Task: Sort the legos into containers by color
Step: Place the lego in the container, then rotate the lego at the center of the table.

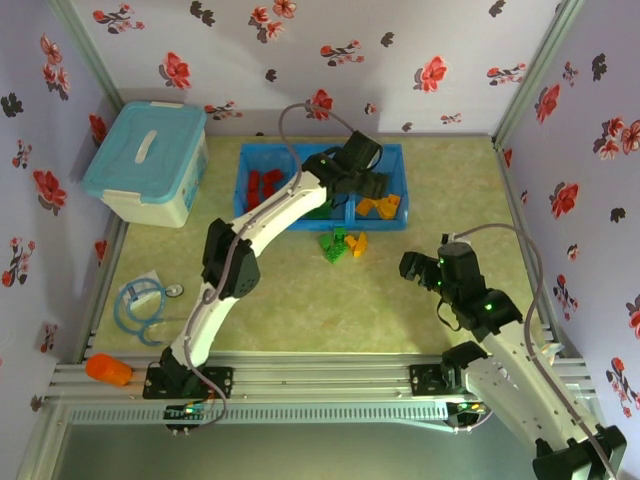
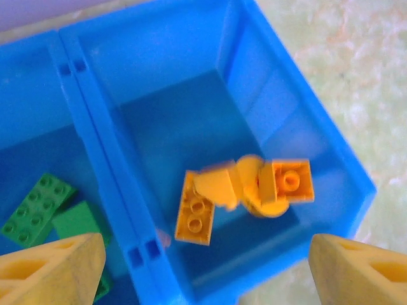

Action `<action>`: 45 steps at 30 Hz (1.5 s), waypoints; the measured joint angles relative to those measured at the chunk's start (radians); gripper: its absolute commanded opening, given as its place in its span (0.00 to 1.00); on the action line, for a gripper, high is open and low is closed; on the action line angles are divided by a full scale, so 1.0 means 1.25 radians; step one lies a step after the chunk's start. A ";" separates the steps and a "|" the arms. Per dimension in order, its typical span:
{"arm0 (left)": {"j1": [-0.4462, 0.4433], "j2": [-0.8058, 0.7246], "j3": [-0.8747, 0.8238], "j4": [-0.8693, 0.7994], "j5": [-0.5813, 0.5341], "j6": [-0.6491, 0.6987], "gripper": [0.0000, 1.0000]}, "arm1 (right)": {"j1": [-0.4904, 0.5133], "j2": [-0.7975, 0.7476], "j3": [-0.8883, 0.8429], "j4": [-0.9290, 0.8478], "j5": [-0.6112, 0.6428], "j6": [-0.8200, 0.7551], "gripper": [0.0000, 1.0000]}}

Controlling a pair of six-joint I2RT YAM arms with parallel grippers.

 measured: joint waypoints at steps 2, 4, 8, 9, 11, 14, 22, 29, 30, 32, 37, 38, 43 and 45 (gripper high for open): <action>-0.009 -0.067 -0.101 0.020 0.000 0.003 0.83 | 0.000 0.004 0.000 0.000 -0.003 0.000 0.94; -0.019 -0.143 -0.204 0.052 0.000 0.003 0.83 | 0.000 0.014 -0.001 0.001 -0.011 0.000 0.95; -0.033 -0.312 -0.401 0.127 -0.001 -0.002 0.82 | 0.000 0.053 -0.002 0.009 -0.031 -0.001 0.93; -0.034 -0.345 -0.438 0.141 -0.001 -0.004 0.81 | 0.000 0.063 -0.003 0.013 -0.037 0.000 0.93; -0.034 -0.421 -0.524 0.177 -0.008 -0.013 0.81 | 0.000 0.088 -0.005 0.028 -0.051 0.000 0.92; -0.033 -0.507 -0.641 0.222 -0.016 -0.029 0.79 | 0.003 0.127 -0.005 0.055 -0.069 -0.001 0.92; -0.033 -0.661 -0.918 0.287 -0.032 -0.090 0.76 | 0.049 0.286 0.016 0.121 -0.087 -0.008 0.84; -0.034 -0.776 -1.081 0.308 -0.048 -0.149 0.74 | 0.078 0.443 0.091 0.188 -0.102 -0.019 0.70; -0.034 -0.790 -1.101 0.312 -0.049 -0.157 0.74 | 0.083 0.466 0.102 0.195 -0.104 -0.019 0.69; -0.035 -0.819 -1.144 0.316 -0.054 -0.176 0.74 | 0.094 0.518 0.127 0.210 -0.105 -0.019 0.68; -0.044 -0.874 -1.227 0.323 -0.058 -0.221 0.73 | 0.105 0.634 0.190 0.227 -0.108 -0.026 0.61; -0.048 -0.886 -1.242 0.323 -0.061 -0.230 0.73 | 0.105 0.655 0.202 0.228 -0.108 -0.028 0.60; -0.058 -0.933 -1.286 0.318 -0.071 -0.260 0.72 | 0.106 0.750 0.264 0.234 -0.108 -0.034 0.57; -0.059 -0.949 -1.297 0.316 -0.076 -0.269 0.72 | 0.107 0.785 0.288 0.235 -0.109 -0.035 0.57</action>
